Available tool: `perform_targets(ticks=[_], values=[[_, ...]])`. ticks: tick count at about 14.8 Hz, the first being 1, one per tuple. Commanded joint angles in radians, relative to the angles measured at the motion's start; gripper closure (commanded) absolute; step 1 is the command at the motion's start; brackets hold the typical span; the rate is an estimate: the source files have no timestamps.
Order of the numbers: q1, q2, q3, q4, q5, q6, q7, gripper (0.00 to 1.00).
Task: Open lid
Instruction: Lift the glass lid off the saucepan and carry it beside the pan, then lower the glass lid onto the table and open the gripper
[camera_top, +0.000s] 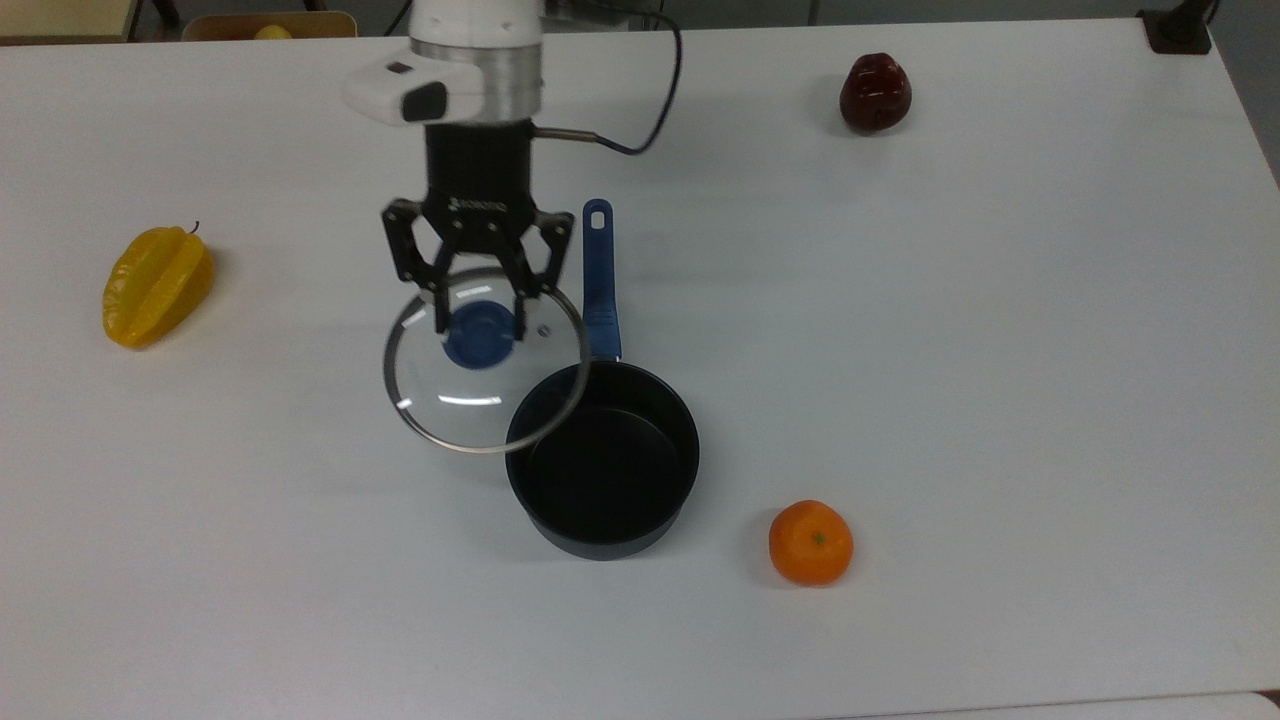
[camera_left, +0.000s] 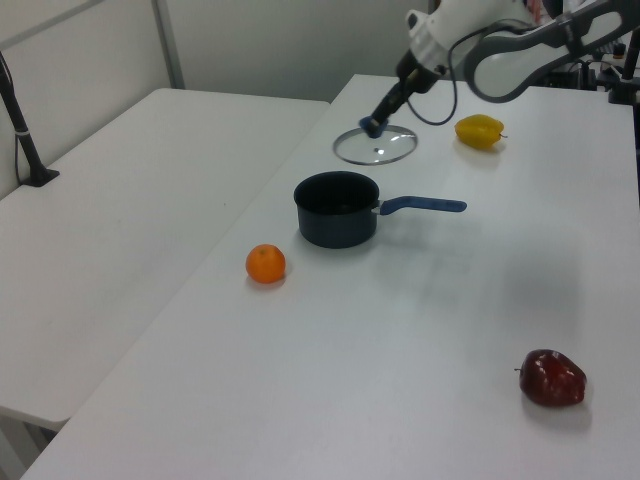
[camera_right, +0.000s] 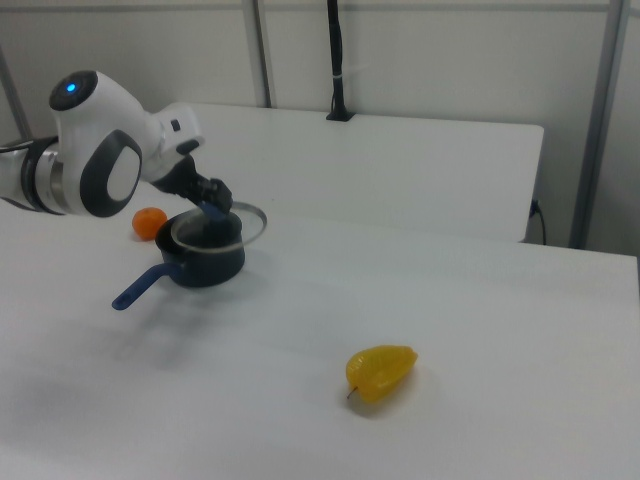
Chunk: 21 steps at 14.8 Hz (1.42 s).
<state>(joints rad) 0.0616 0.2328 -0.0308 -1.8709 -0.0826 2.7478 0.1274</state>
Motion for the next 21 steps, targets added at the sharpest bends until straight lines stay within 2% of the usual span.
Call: perform_targets(ticks=[1,5,9,16,19,21], values=[[-0.063,-0.159,0.002,-0.25,-0.023,-0.014,0.026,0.59],[-0.114,-0.15,0.002,-0.321,-0.023,-0.007,0.017,0.59],[-0.121,-0.103,0.002,-0.323,-0.023,-0.005,0.017,0.59],[-0.12,-0.076,0.002,-0.323,-0.023,-0.022,0.017,0.59],[-0.115,-0.076,0.003,-0.315,-0.023,-0.092,0.015,0.58],[-0.111,-0.072,0.003,-0.315,-0.023,-0.117,0.015,0.53]])
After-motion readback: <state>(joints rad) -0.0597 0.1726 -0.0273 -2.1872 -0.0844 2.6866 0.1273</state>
